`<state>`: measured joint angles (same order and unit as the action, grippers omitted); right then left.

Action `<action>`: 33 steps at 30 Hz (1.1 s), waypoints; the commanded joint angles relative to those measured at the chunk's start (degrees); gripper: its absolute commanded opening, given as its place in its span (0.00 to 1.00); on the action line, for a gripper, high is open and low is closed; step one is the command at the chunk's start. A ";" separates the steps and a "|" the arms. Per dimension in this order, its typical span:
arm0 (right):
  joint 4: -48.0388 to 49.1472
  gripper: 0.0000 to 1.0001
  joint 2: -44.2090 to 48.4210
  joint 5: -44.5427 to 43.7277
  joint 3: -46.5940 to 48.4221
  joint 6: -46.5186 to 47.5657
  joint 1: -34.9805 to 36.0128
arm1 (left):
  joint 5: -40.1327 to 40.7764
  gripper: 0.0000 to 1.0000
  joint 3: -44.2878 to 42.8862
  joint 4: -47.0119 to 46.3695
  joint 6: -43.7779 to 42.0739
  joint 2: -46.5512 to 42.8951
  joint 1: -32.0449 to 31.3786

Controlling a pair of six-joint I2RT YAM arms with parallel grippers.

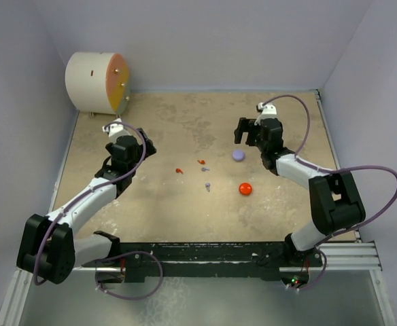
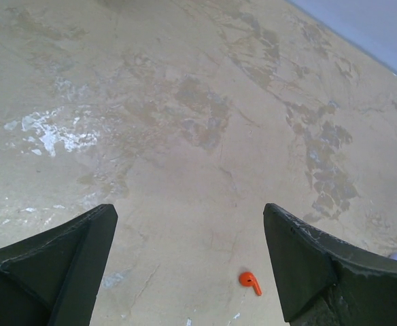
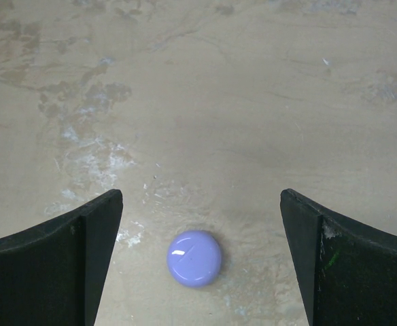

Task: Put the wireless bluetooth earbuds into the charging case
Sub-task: Pick up the charging case at the center of the board.

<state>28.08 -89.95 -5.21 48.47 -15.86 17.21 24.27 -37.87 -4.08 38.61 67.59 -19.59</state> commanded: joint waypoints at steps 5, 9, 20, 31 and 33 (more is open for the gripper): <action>-6.53 0.99 1.29 -2.10 -0.10 0.04 0.88 | -3.79 0.88 -1.11 -3.40 0.47 1.17 -0.29; -9.42 0.98 0.39 -3.75 -0.03 -0.82 2.78 | -4.72 0.88 -0.93 -4.23 0.60 1.18 -0.38; -12.96 0.98 -4.71 -4.82 -0.06 -2.25 5.15 | -5.80 0.87 -1.97 -3.69 -0.33 1.10 -0.41; -15.46 0.94 -10.18 -5.81 2.94 -2.62 5.93 | -5.99 0.87 -2.24 -3.92 -0.56 1.91 -0.44; -16.19 0.92 -11.09 -6.47 2.98 -2.52 6.36 | -5.91 0.87 -2.30 -4.01 -0.55 1.97 -0.42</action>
<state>13.89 -99.53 -9.96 49.34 -17.58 22.65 18.61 -37.82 -5.32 38.39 69.52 -19.70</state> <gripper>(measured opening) 0.940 0.872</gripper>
